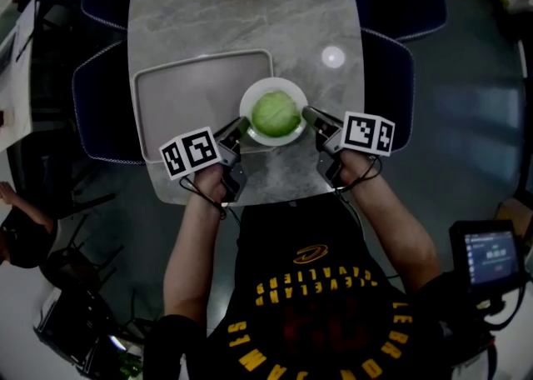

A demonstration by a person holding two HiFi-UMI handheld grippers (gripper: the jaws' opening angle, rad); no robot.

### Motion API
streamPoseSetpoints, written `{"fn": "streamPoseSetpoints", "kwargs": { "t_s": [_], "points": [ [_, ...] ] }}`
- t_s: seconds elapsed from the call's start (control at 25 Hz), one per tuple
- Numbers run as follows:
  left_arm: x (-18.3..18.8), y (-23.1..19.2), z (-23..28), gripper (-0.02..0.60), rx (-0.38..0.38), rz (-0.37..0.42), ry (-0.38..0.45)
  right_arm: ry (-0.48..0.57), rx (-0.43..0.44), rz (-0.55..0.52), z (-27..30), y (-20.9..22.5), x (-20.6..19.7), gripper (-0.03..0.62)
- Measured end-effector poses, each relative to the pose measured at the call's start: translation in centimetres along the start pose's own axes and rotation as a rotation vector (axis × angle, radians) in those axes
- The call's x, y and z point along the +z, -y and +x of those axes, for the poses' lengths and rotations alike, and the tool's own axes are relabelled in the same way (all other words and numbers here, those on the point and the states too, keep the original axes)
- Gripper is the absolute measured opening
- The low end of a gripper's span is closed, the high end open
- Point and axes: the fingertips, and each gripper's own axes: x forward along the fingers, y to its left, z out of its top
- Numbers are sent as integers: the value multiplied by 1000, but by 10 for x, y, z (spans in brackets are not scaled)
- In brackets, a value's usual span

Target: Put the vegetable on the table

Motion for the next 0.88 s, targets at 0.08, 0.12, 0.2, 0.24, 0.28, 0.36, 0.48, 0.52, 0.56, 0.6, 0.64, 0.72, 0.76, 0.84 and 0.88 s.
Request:
{"fn": "streamPoseSetpoints", "kwargs": {
  "t_s": [0.08, 0.12, 0.2, 0.24, 0.28, 0.36, 0.48, 0.52, 0.56, 0.6, 0.64, 0.72, 0.76, 0.84, 0.88],
  "points": [
    [-13, 10, 15, 29, 3, 10, -4, 9, 4, 6, -15, 16, 4, 34],
    [-19, 13, 21, 29, 4, 13, -8, 13, 5, 9, -20, 23, 5, 34],
    [-30, 16, 29, 29, 4, 16, -15, 18, 6, 14, -28, 35, 5, 34],
    [-34, 17, 33, 29, 3, 16, -18, 21, 6, 16, -31, 40, 5, 34],
    [-37, 18, 36, 29, 2, 17, -21, 23, 7, 18, -34, 44, 5, 34],
    [-44, 23, 43, 29, 0, 23, -27, 32, 8, 21, -43, 52, 6, 34],
    [-58, 33, 54, 29, -2, 37, -34, 48, 10, 30, -59, 65, 6, 34],
    [-63, 35, 57, 29, -2, 41, -36, 51, 11, 32, -64, 70, 5, 34],
    [-68, 38, 60, 28, -2, 45, -38, 53, 11, 32, -70, 74, 5, 34],
    [-74, 41, 64, 28, -2, 48, -40, 55, 12, 33, -74, 79, 4, 34],
    [-80, 43, 67, 29, -1, 50, -41, 57, 12, 35, -79, 85, 3, 34],
    [-93, 45, 75, 29, 1, 53, -45, 59, 12, 40, -89, 97, 0, 34],
    [-100, 46, 78, 29, 2, 53, -46, 59, 12, 43, -93, 103, -2, 34],
    [-111, 45, 82, 29, 8, 53, -48, 56, 13, 44, -99, 112, -7, 34],
    [-116, 44, 84, 29, 11, 54, -49, 53, 13, 43, -102, 116, -10, 34]
  ]
}}
